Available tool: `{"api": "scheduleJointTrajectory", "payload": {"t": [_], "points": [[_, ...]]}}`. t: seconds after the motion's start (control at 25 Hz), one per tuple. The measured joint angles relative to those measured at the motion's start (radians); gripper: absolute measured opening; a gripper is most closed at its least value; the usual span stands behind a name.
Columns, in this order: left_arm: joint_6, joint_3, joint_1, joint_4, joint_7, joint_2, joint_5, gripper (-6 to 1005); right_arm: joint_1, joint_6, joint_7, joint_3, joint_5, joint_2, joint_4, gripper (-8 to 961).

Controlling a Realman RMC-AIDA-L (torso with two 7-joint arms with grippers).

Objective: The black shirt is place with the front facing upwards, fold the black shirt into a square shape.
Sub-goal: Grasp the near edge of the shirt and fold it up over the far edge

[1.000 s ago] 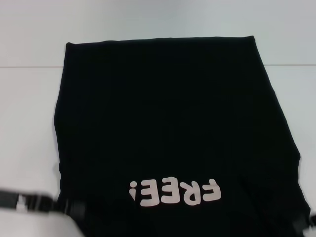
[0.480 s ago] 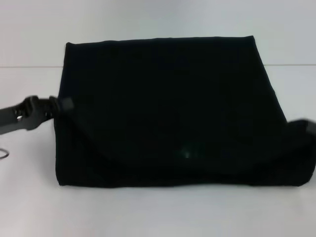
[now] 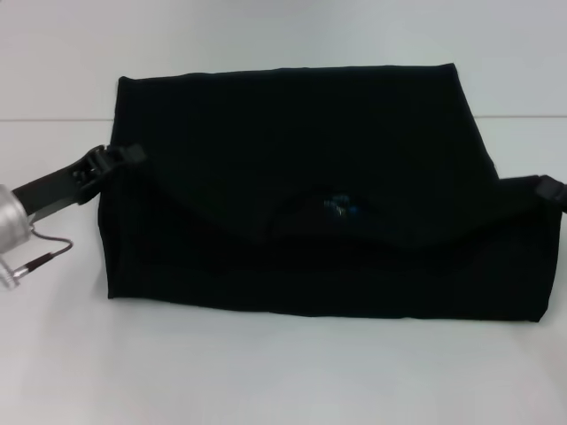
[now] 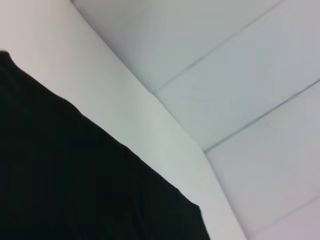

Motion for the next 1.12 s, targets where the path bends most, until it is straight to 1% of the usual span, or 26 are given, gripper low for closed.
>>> {"api": "scheduleJointTrajectory", "payload": {"t": [0.08,0.28,0.44,0.56,0.72,0.96,1.12], "points": [[-0.05,0.0,-0.011,-0.009,0.034,-0.013,-0.016,32,0.016,0.052,-0.046,-0.001,0.029,0.012,0.012,11],[-0.126,0.002,-0.023,-0.019,0.104,-0.037,-0.083,32,0.068,0.14,-0.134,-0.007,0.084,0.019,0.051,11],[-0.153,0.002,-0.025,-0.02,0.129,-0.046,-0.102,32,0.112,0.205,-0.16,-0.019,0.084,0.027,0.06,12],[-0.178,0.0,-0.023,-0.02,0.143,-0.052,-0.118,32,0.138,0.255,-0.196,-0.033,0.085,0.037,0.069,12],[-0.211,0.0,-0.015,-0.021,0.189,-0.064,-0.177,33,0.168,0.305,-0.244,-0.037,0.086,0.05,0.073,12],[-0.278,0.013,-0.015,-0.029,0.222,-0.079,-0.203,33,0.198,0.356,-0.286,-0.037,0.088,0.054,0.089,12],[-0.331,0.015,-0.02,-0.049,0.229,-0.088,-0.203,33,0.217,0.419,-0.328,-0.04,0.088,0.057,0.117,15]]}}
